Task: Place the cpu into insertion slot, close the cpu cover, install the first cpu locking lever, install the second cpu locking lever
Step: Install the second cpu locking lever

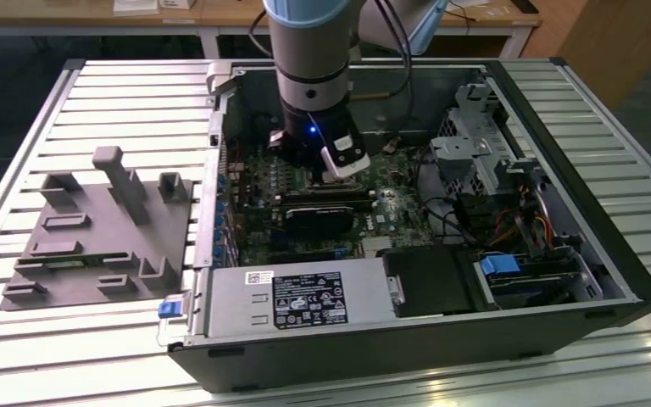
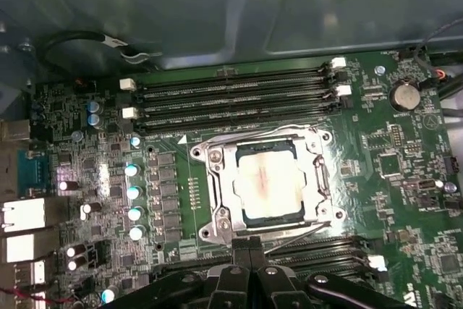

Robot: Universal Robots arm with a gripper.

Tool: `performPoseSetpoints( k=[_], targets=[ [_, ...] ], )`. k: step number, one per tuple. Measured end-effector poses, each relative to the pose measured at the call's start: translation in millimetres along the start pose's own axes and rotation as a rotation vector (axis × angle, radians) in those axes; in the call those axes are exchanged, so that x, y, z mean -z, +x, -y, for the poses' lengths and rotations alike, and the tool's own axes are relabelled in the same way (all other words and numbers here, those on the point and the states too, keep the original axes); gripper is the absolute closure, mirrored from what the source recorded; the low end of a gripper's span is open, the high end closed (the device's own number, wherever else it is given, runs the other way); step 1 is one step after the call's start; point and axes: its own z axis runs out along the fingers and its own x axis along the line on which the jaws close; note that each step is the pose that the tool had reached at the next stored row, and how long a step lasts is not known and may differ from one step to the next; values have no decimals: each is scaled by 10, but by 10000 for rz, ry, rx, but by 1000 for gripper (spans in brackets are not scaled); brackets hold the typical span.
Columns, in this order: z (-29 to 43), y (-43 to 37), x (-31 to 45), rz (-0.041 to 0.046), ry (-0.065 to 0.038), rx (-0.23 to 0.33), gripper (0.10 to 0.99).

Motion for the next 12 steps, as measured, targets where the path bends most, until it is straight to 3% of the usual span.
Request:
performPoseSetpoints(
  k=[5, 12],
  targets=[
    [15, 31, -62, -17, -117, -5, 984],
    [39, 53, -92, -24, -157, -9, 984]
  ],
)
